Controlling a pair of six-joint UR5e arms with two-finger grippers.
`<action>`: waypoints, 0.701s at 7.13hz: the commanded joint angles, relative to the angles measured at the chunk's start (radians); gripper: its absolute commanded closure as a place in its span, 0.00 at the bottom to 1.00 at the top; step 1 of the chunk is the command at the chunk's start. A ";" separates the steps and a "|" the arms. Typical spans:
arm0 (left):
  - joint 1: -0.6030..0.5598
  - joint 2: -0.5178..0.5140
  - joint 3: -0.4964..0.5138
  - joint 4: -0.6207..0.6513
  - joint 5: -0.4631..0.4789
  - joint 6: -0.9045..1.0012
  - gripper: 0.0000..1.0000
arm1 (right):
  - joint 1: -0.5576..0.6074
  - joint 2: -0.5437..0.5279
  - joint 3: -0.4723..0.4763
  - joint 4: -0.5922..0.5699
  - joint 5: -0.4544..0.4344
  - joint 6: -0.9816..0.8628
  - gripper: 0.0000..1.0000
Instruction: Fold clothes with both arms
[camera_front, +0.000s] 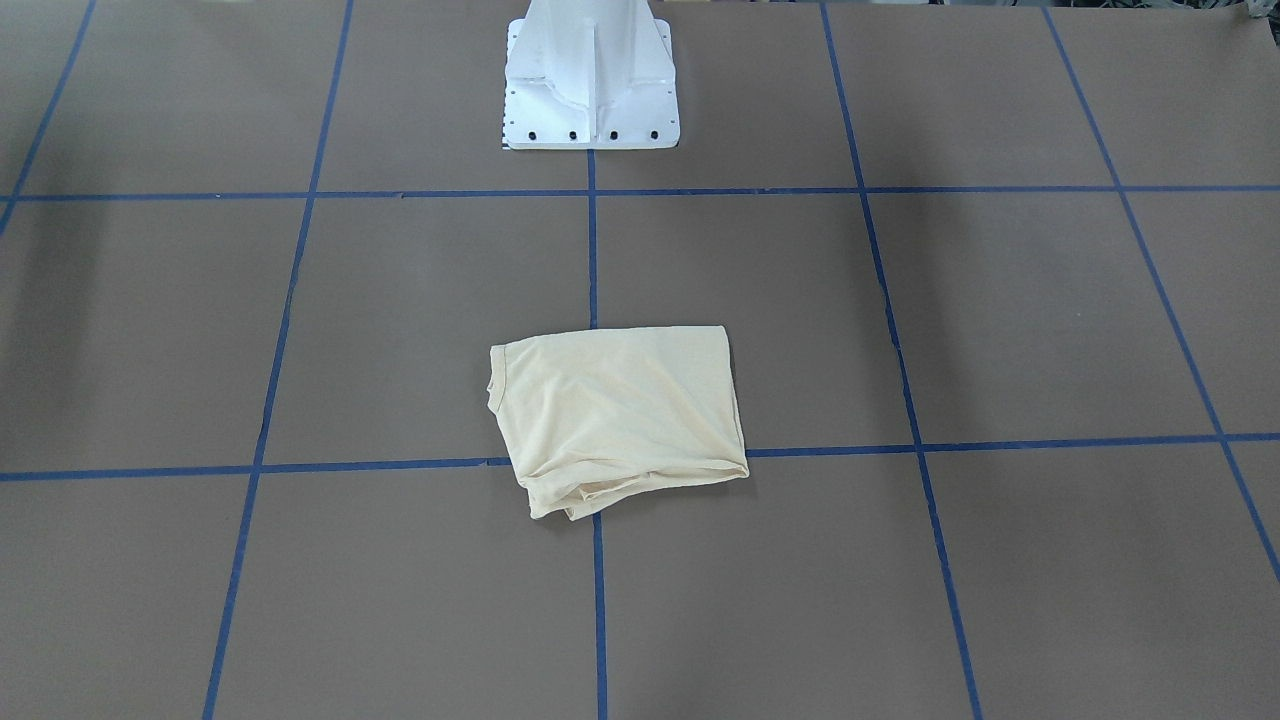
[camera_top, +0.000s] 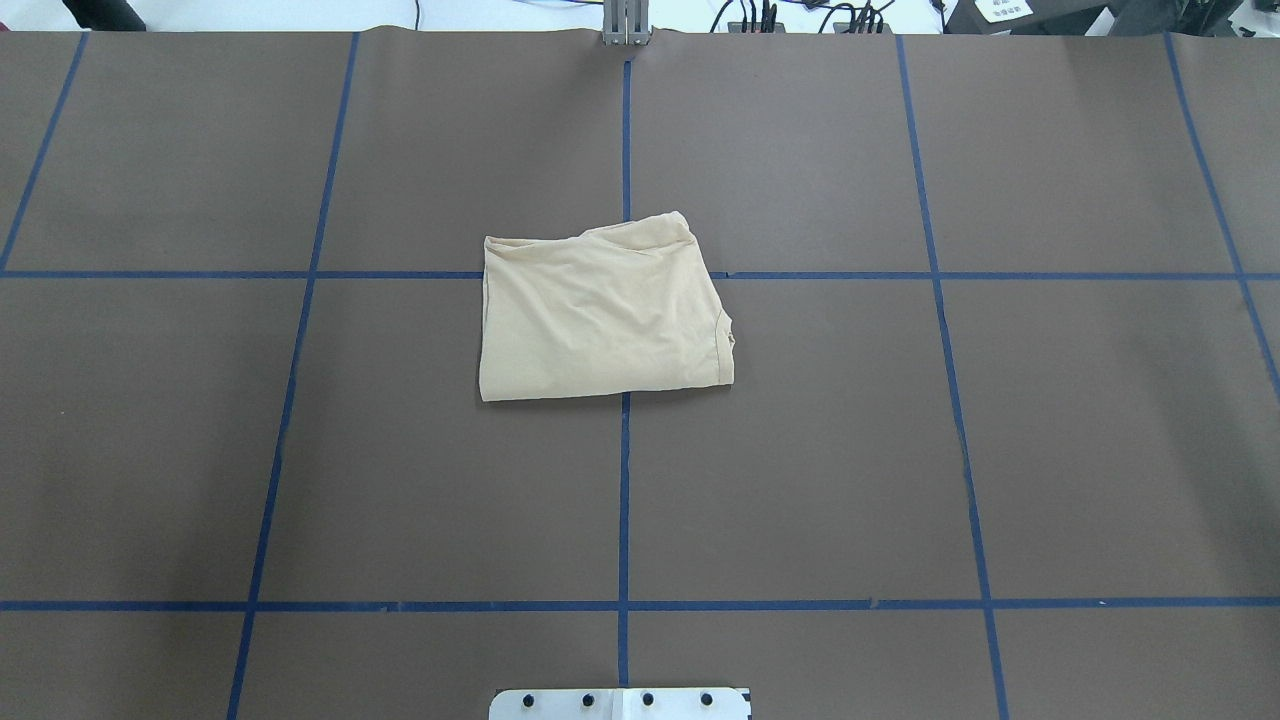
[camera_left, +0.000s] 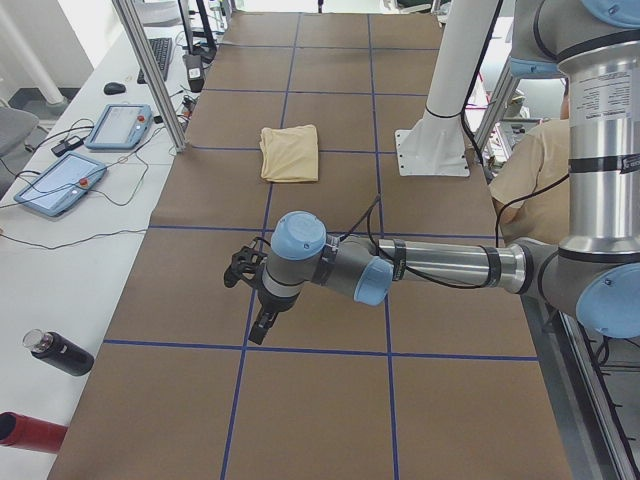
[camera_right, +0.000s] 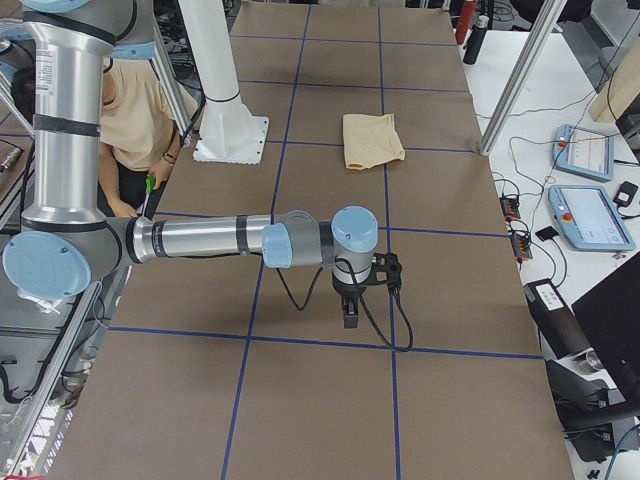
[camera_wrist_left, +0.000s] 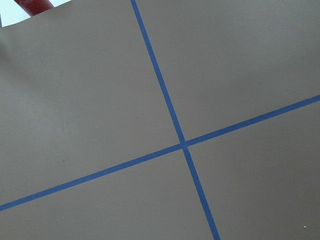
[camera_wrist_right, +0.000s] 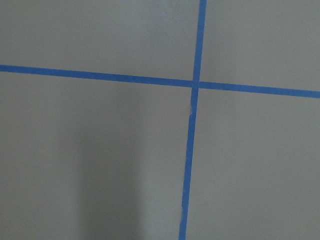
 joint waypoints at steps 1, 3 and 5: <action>0.000 0.000 -0.001 -0.001 0.000 0.002 0.00 | 0.000 0.002 0.001 0.000 0.002 0.003 0.00; 0.001 0.000 0.001 0.000 -0.002 0.002 0.00 | 0.000 0.002 0.001 -0.002 0.008 0.007 0.00; 0.001 0.000 -0.001 0.000 -0.003 0.002 0.00 | 0.000 0.002 0.001 -0.002 0.018 0.007 0.00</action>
